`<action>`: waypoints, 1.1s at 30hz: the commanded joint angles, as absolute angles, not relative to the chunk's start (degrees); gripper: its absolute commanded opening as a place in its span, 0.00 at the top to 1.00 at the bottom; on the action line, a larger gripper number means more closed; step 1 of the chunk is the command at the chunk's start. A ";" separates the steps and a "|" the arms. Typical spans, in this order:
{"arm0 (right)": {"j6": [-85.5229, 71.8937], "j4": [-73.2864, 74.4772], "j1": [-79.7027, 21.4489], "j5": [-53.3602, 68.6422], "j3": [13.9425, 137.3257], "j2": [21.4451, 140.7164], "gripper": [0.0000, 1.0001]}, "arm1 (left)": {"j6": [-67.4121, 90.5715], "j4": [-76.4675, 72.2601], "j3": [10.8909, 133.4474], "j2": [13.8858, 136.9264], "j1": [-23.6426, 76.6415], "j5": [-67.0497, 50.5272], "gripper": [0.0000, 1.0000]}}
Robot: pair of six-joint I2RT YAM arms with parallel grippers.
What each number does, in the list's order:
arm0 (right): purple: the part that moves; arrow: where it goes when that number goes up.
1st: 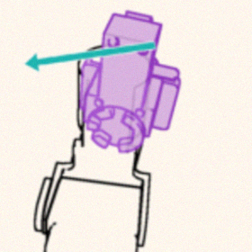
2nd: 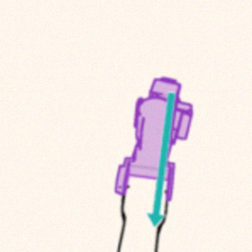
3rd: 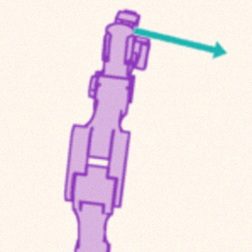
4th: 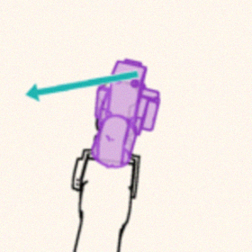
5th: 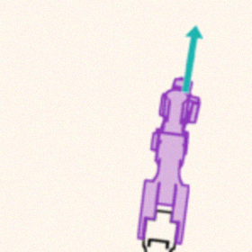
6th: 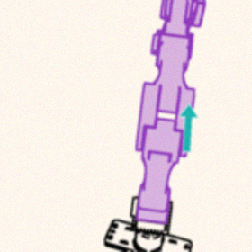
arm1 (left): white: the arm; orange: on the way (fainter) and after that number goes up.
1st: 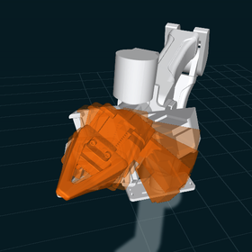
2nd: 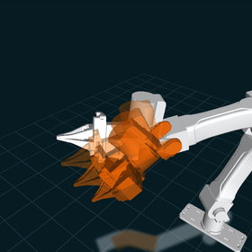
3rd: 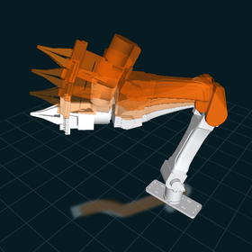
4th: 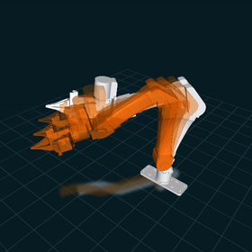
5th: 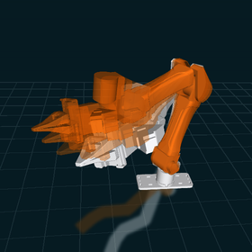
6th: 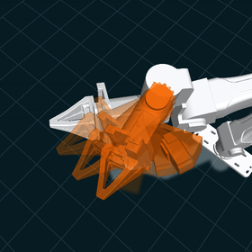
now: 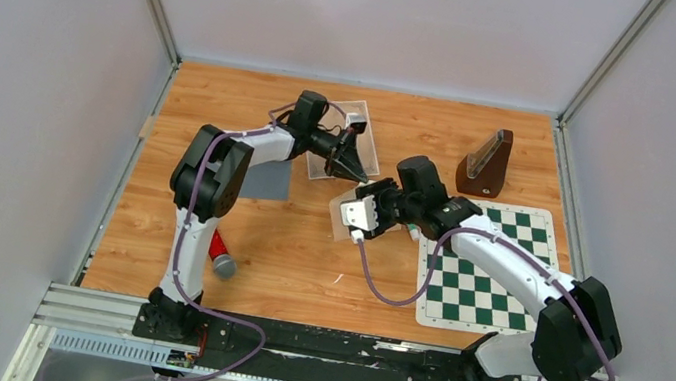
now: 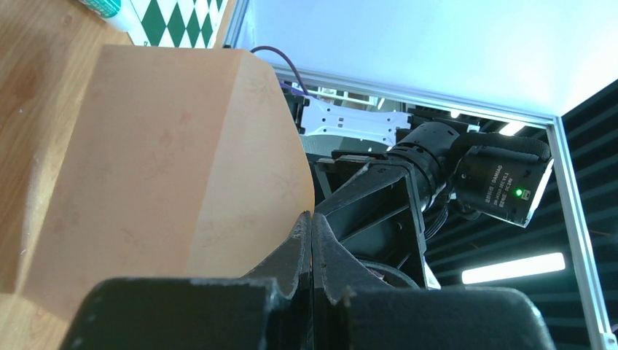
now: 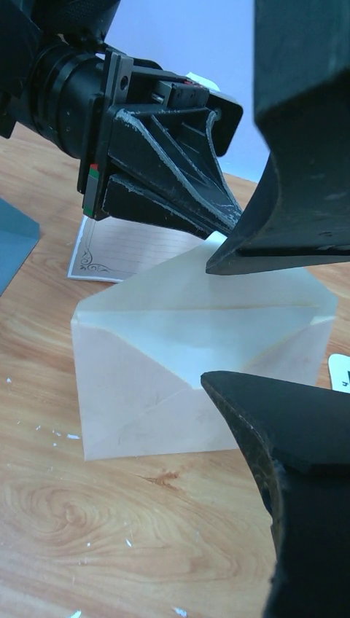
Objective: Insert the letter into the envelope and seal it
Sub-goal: Pick up the envelope from the center of the board.
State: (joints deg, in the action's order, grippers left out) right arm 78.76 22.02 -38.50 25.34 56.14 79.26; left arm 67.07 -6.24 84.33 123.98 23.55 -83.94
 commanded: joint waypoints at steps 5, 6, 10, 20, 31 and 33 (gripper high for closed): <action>77.94 17.07 -38.84 23.06 55.05 81.07 0.48 | 68.19 -6.11 83.93 123.75 23.73 -85.69 1.00; 77.96 17.07 -38.77 22.95 54.90 80.92 0.48 | 68.11 -5.86 83.93 123.73 23.73 -85.69 1.00; 77.76 17.03 -38.76 22.00 53.79 80.69 0.48 | 67.77 -5.20 83.85 123.50 23.73 -85.73 1.00; 74.03 13.71 -38.76 18.80 50.96 81.05 0.48 | 66.89 -3.77 82.22 122.30 23.73 -85.78 1.00; 51.92 20.67 -34.16 23.95 57.52 76.77 0.48 | 67.07 -5.18 82.66 121.70 23.73 -85.91 1.00; 40.68 26.88 -30.54 31.09 63.53 75.82 0.48 | 67.24 -6.18 82.60 120.69 23.73 -85.95 1.00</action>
